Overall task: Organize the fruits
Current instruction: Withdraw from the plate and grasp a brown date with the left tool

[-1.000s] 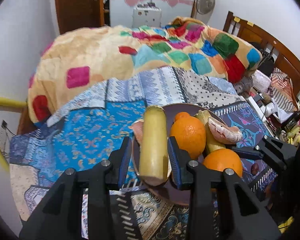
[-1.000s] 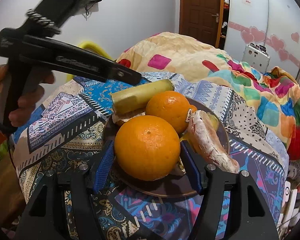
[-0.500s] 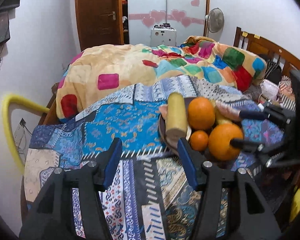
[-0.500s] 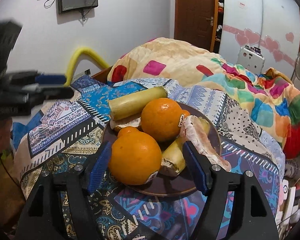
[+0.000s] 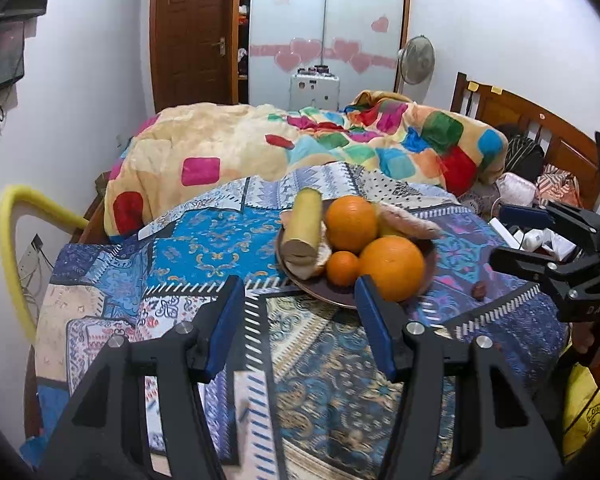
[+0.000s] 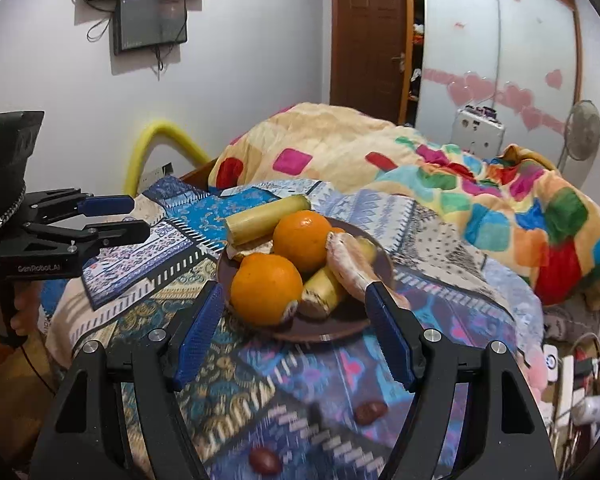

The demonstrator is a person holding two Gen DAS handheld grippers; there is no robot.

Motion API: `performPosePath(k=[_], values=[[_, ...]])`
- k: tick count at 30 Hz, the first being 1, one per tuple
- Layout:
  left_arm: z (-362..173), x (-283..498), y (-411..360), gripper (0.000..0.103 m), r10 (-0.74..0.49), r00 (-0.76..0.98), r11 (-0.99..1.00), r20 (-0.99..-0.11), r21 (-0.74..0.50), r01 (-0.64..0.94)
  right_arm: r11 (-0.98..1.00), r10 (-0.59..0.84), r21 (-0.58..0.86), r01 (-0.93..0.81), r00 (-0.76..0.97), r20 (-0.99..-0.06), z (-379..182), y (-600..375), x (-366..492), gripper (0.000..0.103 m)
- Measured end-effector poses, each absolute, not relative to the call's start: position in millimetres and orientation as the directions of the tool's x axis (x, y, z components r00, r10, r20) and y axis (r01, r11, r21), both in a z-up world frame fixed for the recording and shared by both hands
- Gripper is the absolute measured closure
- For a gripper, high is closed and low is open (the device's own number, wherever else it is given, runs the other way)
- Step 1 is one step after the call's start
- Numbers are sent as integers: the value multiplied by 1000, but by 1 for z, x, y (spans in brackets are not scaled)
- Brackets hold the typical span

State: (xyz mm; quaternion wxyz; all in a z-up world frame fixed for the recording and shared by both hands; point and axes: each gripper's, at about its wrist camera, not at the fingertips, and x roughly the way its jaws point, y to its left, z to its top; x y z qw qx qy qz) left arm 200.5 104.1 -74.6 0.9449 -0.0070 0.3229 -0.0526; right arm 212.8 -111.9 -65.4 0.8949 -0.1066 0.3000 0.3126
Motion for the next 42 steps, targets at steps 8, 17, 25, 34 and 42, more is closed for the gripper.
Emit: performPosePath(k=[8, 17, 25, 34, 42], values=[[-86, 167, 67, 33, -109, 787, 994, -607, -40, 106, 818, 436, -27, -575, 650, -622, -87, -148, 175, 33], [-117, 159, 17, 33, -173, 739, 985, -652, -101, 141, 852, 381, -26, -522, 654, -654, -117, -188, 148, 33], [-141, 156, -35, 33, -214, 687, 975, -694, -113, 189, 863, 371, -21, -506, 659, -655, -123, -212, 136, 33], [-155, 173, -73, 48, -231, 647, 969, -727, -108, 224, 871, 383, 23, -491, 649, -657, -128, -232, 131, 33], [-162, 183, -77, 68, -224, 657, 973, -720, -125, 194, 877, 390, 48, -479, 647, -655, -127, -240, 139, 33]])
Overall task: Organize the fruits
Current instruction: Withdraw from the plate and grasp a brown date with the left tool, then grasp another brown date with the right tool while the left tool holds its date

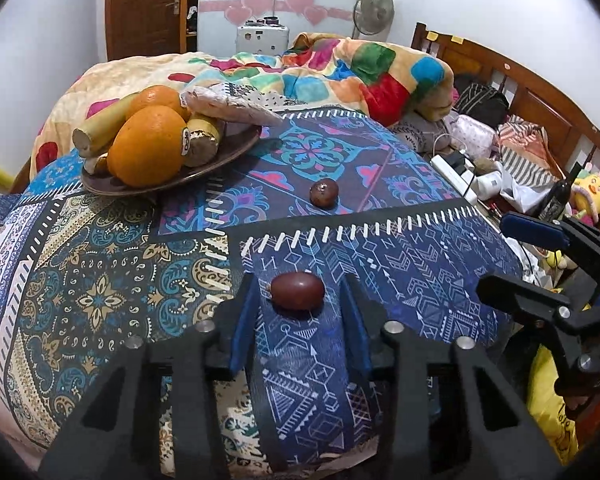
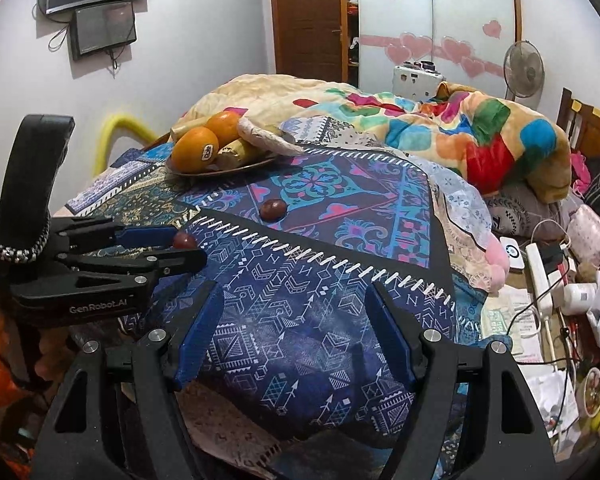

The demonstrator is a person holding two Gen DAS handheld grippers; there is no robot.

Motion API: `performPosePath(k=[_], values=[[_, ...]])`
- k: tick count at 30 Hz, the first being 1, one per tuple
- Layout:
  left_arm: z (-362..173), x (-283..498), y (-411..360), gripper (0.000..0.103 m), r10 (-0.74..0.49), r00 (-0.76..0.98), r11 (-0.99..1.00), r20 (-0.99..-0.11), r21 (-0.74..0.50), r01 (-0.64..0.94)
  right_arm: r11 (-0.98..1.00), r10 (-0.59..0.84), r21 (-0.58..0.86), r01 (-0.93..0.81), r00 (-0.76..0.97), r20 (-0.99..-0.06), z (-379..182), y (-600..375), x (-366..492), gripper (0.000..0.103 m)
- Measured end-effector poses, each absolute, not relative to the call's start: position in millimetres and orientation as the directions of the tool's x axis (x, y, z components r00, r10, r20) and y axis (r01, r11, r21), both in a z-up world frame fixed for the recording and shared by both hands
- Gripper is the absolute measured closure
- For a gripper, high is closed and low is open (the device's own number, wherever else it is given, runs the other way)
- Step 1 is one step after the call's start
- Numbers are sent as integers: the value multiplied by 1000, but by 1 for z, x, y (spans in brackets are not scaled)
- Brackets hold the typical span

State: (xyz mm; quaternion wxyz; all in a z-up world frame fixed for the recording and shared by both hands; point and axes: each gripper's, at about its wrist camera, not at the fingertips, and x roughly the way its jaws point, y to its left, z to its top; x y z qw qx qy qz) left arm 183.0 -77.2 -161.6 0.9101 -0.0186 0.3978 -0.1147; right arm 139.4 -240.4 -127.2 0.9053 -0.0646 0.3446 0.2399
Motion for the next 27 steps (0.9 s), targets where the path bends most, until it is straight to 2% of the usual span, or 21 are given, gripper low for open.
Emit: performPosePath(k=[1, 6, 16, 21, 27], values=[[-162, 183, -76, 75, -222, 658, 974, -720, -127, 189, 877, 389, 47, -479, 649, -654, -127, -240, 141, 33], [-160, 184, -67, 76, -251, 659, 968, -709, -173, 183, 877, 388, 35, -480, 661, -642, -123, -234, 150, 33], [-144, 178, -27, 76, -174, 721, 985, -671, -124, 122, 856, 425, 57, -514, 636, -645, -115, -209, 186, 33], [-141, 178, 0, 76, -118, 739, 993, -663, -97, 72, 856, 386, 14, -516, 623, -681, -125, -192, 208, 33], [-147, 180, 27, 76, -113, 735, 991, -669, -133, 32, 838, 409, 71, -541, 536, -738, -139, -179, 230, 33]])
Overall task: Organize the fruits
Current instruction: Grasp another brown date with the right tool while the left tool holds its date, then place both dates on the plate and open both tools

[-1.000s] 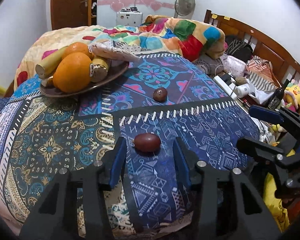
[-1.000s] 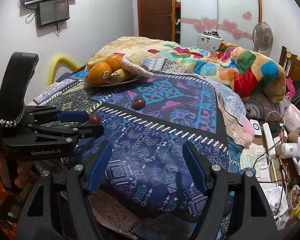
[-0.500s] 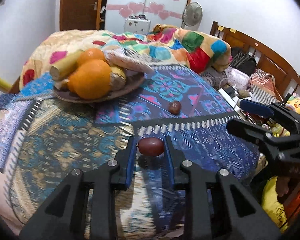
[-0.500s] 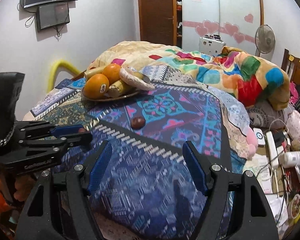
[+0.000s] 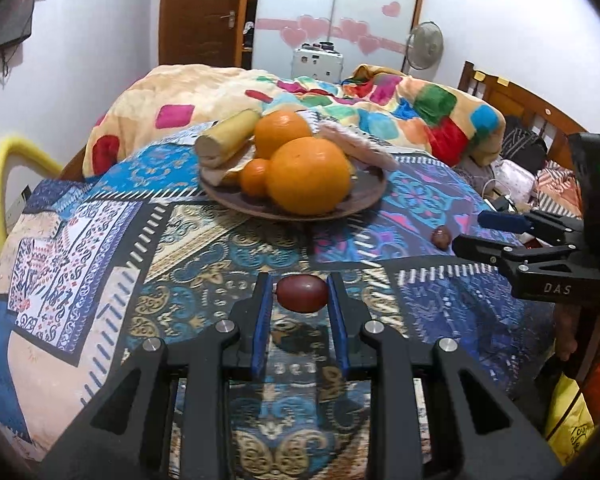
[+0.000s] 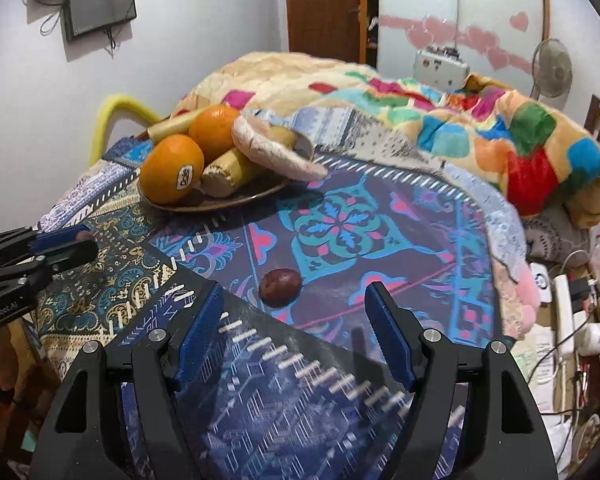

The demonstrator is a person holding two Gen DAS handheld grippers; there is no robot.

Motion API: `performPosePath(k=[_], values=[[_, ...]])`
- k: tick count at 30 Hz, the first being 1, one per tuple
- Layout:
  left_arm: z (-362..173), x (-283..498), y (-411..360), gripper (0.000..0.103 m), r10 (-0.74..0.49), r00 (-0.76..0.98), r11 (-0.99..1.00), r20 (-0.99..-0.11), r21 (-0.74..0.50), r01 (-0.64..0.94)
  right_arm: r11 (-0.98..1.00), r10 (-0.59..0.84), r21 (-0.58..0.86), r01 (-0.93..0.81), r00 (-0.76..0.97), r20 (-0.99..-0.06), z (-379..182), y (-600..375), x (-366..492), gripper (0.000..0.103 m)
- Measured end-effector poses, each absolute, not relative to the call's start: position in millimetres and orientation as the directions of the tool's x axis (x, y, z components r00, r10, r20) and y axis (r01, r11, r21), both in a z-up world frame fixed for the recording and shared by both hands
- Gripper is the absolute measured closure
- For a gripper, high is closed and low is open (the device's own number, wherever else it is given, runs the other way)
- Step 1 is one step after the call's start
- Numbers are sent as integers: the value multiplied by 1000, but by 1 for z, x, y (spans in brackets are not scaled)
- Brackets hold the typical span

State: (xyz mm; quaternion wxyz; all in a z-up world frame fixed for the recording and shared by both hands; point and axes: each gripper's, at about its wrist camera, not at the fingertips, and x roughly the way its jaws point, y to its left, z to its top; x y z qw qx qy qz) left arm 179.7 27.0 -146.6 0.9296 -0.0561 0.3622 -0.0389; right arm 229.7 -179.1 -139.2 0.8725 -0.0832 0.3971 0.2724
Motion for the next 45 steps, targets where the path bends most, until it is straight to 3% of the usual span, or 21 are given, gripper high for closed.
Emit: performPosePath(k=[3, 7, 15, 17, 45], values=[[-151, 180, 36, 76, -138, 726, 985, -674, -172, 27, 835, 406, 82, -544, 509, -759, -144, -173, 237, 34], [-155, 178, 40, 76, -135, 723, 984, -678, -174, 20, 834, 380, 68, -547, 482, -789, -153, -166, 243, 51], [-157, 173, 41, 76, -140, 718, 984, -682, -179, 22, 821, 380, 50, -569, 479, -791, -153, -158, 245, 68], [-156, 171, 41, 76, -140, 720, 984, -680, -177, 24, 824, 374, 42, -565, 485, -791, -152, -157, 244, 82], [-86, 225, 55, 76, -126, 800, 991, -587, -103, 80, 769, 529, 57, -637, 582, -618, -80, -121, 246, 84]])
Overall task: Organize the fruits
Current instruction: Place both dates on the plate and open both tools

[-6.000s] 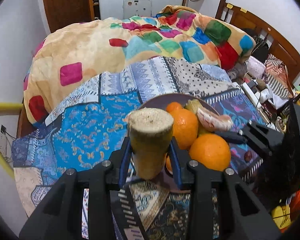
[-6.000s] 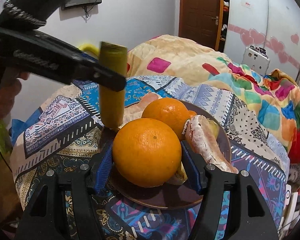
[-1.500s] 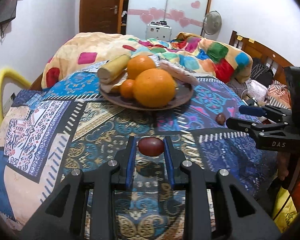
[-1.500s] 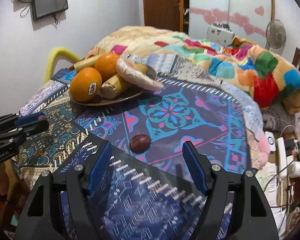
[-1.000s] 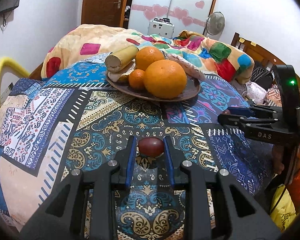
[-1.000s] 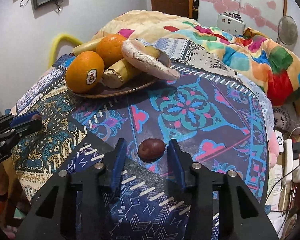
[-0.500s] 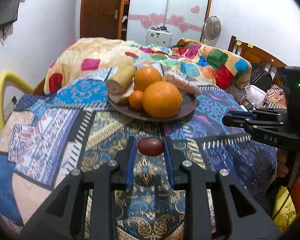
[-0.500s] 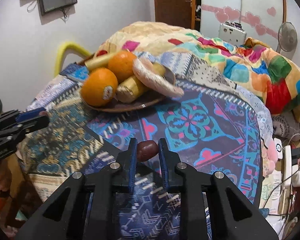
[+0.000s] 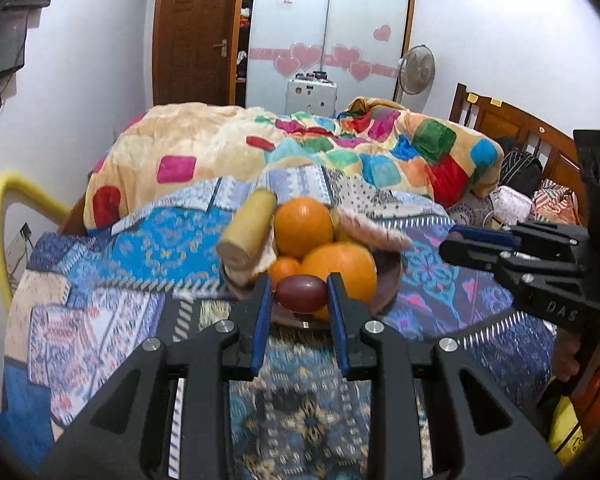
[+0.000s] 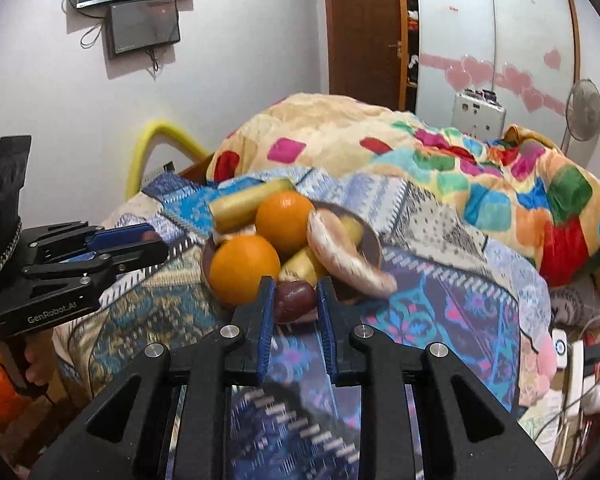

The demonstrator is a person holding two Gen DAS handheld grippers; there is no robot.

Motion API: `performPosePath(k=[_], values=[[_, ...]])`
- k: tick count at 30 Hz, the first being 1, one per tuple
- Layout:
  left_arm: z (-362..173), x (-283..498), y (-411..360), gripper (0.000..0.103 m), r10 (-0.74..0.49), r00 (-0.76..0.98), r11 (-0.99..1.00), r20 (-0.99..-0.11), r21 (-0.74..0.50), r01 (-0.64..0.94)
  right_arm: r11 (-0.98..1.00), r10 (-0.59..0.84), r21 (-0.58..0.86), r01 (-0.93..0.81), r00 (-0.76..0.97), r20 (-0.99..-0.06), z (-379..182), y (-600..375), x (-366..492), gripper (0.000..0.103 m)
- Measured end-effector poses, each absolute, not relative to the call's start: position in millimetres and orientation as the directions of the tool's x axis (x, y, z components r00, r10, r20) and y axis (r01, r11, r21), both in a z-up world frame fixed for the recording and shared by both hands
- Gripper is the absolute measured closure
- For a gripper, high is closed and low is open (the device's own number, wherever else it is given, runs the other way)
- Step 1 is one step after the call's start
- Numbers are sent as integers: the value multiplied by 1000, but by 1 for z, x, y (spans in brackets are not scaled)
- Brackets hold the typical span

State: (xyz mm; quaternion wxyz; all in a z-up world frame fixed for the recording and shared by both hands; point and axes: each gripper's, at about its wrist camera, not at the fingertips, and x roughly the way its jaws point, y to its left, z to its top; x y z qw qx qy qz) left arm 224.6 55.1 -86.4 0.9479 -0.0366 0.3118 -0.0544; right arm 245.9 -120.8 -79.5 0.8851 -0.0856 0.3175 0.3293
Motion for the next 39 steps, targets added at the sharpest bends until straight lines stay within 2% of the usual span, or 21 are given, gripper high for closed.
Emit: performPosePath(k=[11, 23, 26, 30, 39], values=[[-85, 279, 60, 76, -119, 791, 993, -600, -62, 102, 769, 508, 44, -638, 568, -647, -90, -83, 286, 84], [-110, 315, 74, 74, -175, 715, 984, -677, -135, 114, 760, 494, 29, -649, 549, -674, -102, -62, 304, 84], [-111, 316, 79, 67, -194, 715, 980, -672, -164, 112, 756, 504, 53, -653, 528, -684, -105, -61, 305, 81], [-109, 313, 84, 66, -202, 719, 977, -665, -184, 105, 762, 496, 43, -646, 540, -680, -105, -61, 304, 72], [-78, 282, 91, 66, -172, 784, 980, -596, -183, 77, 774, 526, 76, -628, 572, -630, -79, -78, 291, 71]])
